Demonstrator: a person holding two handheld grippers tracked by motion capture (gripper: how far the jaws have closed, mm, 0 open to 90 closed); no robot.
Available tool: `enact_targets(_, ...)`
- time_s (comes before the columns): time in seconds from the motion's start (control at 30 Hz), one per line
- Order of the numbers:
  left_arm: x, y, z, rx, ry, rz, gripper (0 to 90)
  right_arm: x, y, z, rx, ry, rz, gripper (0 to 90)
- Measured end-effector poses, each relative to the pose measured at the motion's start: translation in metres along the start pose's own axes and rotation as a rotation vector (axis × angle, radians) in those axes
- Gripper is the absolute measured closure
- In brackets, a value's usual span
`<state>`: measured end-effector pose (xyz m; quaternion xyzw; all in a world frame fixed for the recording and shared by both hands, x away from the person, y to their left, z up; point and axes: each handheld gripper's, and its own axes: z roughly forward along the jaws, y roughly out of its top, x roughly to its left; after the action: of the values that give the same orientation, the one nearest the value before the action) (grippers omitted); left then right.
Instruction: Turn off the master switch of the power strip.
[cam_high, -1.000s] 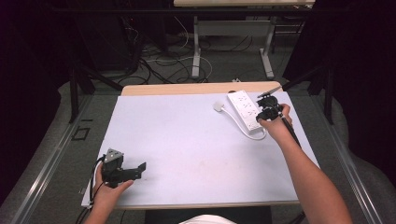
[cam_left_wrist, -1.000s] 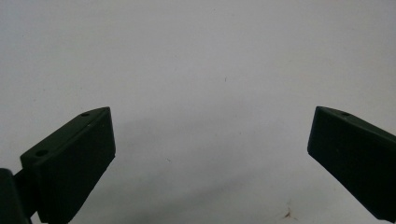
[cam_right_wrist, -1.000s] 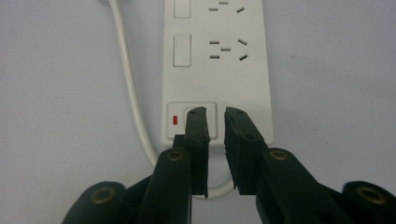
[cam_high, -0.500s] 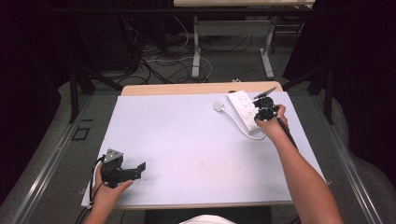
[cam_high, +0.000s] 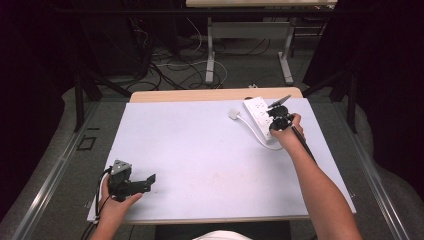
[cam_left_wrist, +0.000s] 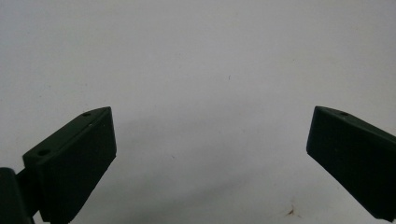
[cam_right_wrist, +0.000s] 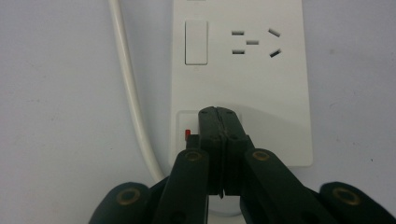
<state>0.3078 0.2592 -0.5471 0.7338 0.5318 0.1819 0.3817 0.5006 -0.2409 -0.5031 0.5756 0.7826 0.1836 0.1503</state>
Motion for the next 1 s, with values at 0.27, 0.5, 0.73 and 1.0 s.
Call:
enact_targets(0.27, 0.0, -0.0003, -0.0005, -0.001, -0.001, -0.005, 1.7, 0.0005, -0.0003, 0.004, 0.009, -0.001, -0.002, 90.0)
enact_targets(0.5, -0.0004, -0.0004, -0.0008, 0.007, -0.001, -0.001, 1.7, 0.0012, -0.0009, 0.0044, 0.016, -0.001, 0.003, 90.0)
enact_targets(0.73, -0.0014, -0.0009, -0.0001, 0.001, 0.003, 0.003, 1.8, 0.0002, -0.0028, 0.0065, 0.01, 0.008, 0.0, 90.0)
enact_targets(1.0, -0.0017, -0.0009, -0.0009, 0.011, 0.005, 0.0, 1.8, 0.003, -0.005, 0.008, -0.018, -0.008, -0.039, 90.0)
